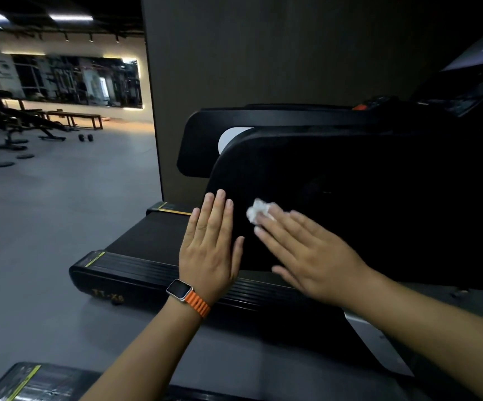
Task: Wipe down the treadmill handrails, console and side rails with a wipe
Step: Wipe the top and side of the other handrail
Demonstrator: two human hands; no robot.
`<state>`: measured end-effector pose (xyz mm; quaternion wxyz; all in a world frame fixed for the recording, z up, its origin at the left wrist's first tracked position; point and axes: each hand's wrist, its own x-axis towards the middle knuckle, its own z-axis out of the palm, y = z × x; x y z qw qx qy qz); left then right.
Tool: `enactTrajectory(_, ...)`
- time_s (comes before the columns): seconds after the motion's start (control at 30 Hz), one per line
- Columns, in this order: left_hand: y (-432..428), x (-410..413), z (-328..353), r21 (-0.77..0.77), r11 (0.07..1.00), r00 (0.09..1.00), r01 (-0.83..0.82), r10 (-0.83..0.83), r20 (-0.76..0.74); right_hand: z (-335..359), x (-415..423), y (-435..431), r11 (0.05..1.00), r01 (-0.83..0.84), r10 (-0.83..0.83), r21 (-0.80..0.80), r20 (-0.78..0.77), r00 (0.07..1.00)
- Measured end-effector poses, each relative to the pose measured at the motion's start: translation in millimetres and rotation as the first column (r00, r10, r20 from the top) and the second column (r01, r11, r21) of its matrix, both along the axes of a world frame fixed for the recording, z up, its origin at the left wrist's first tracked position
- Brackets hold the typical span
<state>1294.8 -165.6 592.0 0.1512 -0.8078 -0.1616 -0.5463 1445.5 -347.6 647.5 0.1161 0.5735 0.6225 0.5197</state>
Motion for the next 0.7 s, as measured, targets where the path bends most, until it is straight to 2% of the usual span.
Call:
enactTrajectory(0.03, 0.3, 0.0, 0.0, 0.003, 1.0, 1.0, 0.004, -0.004, -0.004, -1.4, 2.1, -2.8, 1.0, -0.01, 0.01, -0.014, 0.017, 1.0)
enactTrajectory(0.1, -0.2, 1.0, 0.1, -0.001, 1.0, 1.0, 0.01, -0.01, -0.003, 16.7, 1.3, 4.2, 0.996, -0.015, 0.016, 0.091, -0.011, 1.0)
enactTrajectory(0.2, -1.6, 2.3, -0.6, -0.019, 1.0, 1.0, 0.006, -0.006, -0.002, 55.2, -11.1, 26.5, 0.956, 0.065, -0.008, 0.285, -0.197, 0.98)
enactTrajectory(0.23, -2.4, 2.6, -0.5, -0.022, 1.0, 1.0, 0.002, -0.002, 0.0, 59.5, -17.3, 34.5, 0.952, 0.064, 0.003, 0.3, -0.217, 0.976)
enactTrajectory(0.33, -2.2, 2.3, -0.6, -0.014, 1.0, 1.0, 0.004, -0.004, 0.002, 48.0, -25.5, 45.8, 0.985, -0.006, 0.036, 0.175, -0.17, 0.985)
enactTrajectory(0.37, -1.8, 1.9, -0.6, -0.011, 1.0, 1.0, 0.004, -0.004, 0.0, 47.4, -23.4, 43.0, 0.984, -0.009, 0.039, 0.18, -0.164, 0.986)
enactTrajectory(0.47, -1.0, 1.0, -0.5, -0.017, 1.0, 1.0, 0.001, -0.001, -0.011, 55.6, -10.6, 20.1, 0.907, 0.109, 0.014, 0.406, -0.288, 0.958)
enactTrajectory(0.53, -1.8, 0.5, -0.5, -0.026, 1.0, 1.0, 0.003, -0.003, -0.014, 55.9, -9.3, 8.5, 0.852, 0.186, 0.039, 0.489, -0.413, 0.91)
enactTrajectory(0.6, -2.7, 0.8, 0.0, -0.026, 1.0, 1.0, 0.005, -0.005, -0.015, 54.7, -23.4, 22.9, 0.861, 0.156, 0.079, 0.485, -0.43, 0.899)
enactTrajectory(0.7, -2.5, 0.5, 0.4, -0.021, 1.0, 1.0, 0.011, -0.011, -0.007, 57.1, -43.2, 55.4, 0.938, 0.023, 0.116, 0.347, -0.374, 0.92)
